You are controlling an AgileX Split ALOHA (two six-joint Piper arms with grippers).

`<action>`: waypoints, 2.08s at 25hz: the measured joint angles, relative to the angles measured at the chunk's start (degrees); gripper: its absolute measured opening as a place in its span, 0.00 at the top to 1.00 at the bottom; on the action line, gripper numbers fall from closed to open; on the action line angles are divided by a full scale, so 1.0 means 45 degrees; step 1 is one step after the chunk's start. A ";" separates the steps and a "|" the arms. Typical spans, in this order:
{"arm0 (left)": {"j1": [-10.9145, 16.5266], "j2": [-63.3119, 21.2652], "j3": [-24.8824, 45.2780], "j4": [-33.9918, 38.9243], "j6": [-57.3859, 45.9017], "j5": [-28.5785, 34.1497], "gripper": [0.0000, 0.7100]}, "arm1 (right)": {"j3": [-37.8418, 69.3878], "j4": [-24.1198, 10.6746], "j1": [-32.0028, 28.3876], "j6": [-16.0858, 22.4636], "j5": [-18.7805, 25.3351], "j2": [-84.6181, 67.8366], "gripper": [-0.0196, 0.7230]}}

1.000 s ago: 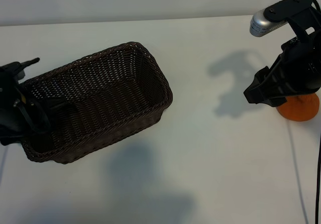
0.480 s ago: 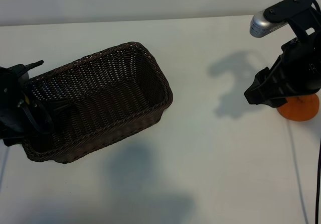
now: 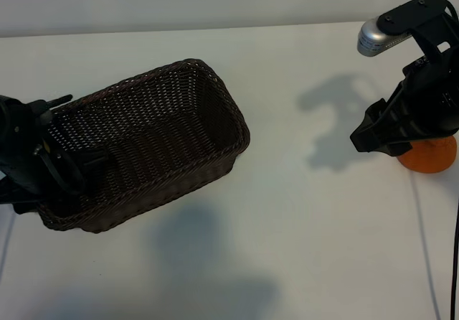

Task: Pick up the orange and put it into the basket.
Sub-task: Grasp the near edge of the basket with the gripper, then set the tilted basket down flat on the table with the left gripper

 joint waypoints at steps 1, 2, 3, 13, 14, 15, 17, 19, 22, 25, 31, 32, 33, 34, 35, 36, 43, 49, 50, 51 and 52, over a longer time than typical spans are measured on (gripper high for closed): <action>0.0000 0.0076 0.0000 -0.0125 0.0104 -0.0058 0.17 | 0.0000 0.0000 0.0000 0.0000 0.0012 0.0000 0.18; 0.0000 0.0163 0.0016 -0.0189 0.0185 -0.0069 0.17 | 0.0000 0.0000 0.0000 0.0000 0.0010 0.0000 0.18; 0.0000 0.0192 0.0032 -0.0231 0.0222 -0.0084 0.17 | 0.0000 0.0000 0.0000 0.0000 0.0015 0.0000 0.18; 0.0055 0.0137 0.0670 0.0048 0.0273 -0.0887 0.25 | 0.0000 0.0000 0.0000 0.0000 0.0093 0.0000 0.18; 0.0068 0.0137 0.0683 0.0060 0.0273 -0.0911 0.29 | 0.0000 0.0000 0.0000 0.0000 0.0098 0.0000 0.18; 0.0093 0.0108 0.0683 0.0065 0.0248 -0.0932 0.35 | 0.0000 0.0000 0.0000 0.0000 0.0098 0.0000 0.18; 0.0104 0.0094 0.0683 0.0035 0.0257 -0.1126 0.38 | 0.0000 0.0000 0.0000 0.0000 0.0098 0.0000 0.18; 0.0104 0.0094 0.0683 0.0049 0.0347 -0.1255 0.40 | 0.0000 0.0000 0.0000 0.0000 0.0098 0.0000 0.18; 0.0104 0.0094 0.0683 0.0012 0.0533 -0.1283 0.40 | 0.0000 0.0000 0.0000 0.0000 0.0098 0.0000 0.18; 0.0104 0.0094 0.0692 -0.0034 0.0615 -0.1356 0.40 | 0.0000 0.0000 0.0000 0.0000 0.0098 0.0000 0.18; 0.0104 -0.0218 0.0757 -0.0358 0.0909 -0.1522 0.40 | 0.0000 -0.0004 0.0000 0.0000 0.0098 0.0000 0.18; 0.0117 -0.0353 0.0774 -0.0523 0.0972 -0.1549 0.41 | 0.0000 -0.0004 0.0000 0.0000 0.0098 0.0000 0.18; 0.0183 -0.0574 0.0819 -0.0684 0.1122 -0.1549 0.41 | 0.0000 -0.0004 0.0000 0.0000 0.0098 0.0000 0.18; 0.0352 -0.0883 0.0872 -0.0934 0.1269 -0.1495 0.41 | 0.0000 -0.0004 0.0000 0.0000 0.0098 0.0000 0.18; 0.0515 -0.1120 0.0883 -0.1119 0.1453 -0.1420 0.42 | 0.0000 -0.0004 0.0000 0.0000 0.0098 0.0000 0.18; 0.0737 -0.1392 0.0883 -0.1272 0.1781 -0.1342 0.43 | 0.0000 -0.0004 0.0000 0.0000 0.0098 0.0000 0.18; 0.2411 -0.2935 0.0883 -0.4346 0.5620 -0.0797 0.43 | 0.0000 -0.0004 0.0000 0.0000 0.0098 0.0000 0.18; 0.3155 -0.3479 0.0889 -0.7432 0.8830 -0.0577 0.43 | 0.0000 -0.0004 0.0000 0.0000 0.0098 0.0000 0.18; 0.3167 -0.3529 0.0889 -0.7766 0.9181 -0.0528 0.43 | 0.0000 -0.0004 0.0000 0.0000 0.0108 0.0000 0.18; 0.3167 -0.3542 0.0898 -0.8119 0.9530 -0.0515 0.43 | 0.0000 -0.0004 0.0000 0.0000 0.0108 0.0000 0.18; 0.3167 -0.3566 0.0905 -0.8537 0.9853 -0.0515 0.43 | 0.0000 -0.0004 0.0000 0.0000 0.0108 0.0000 0.18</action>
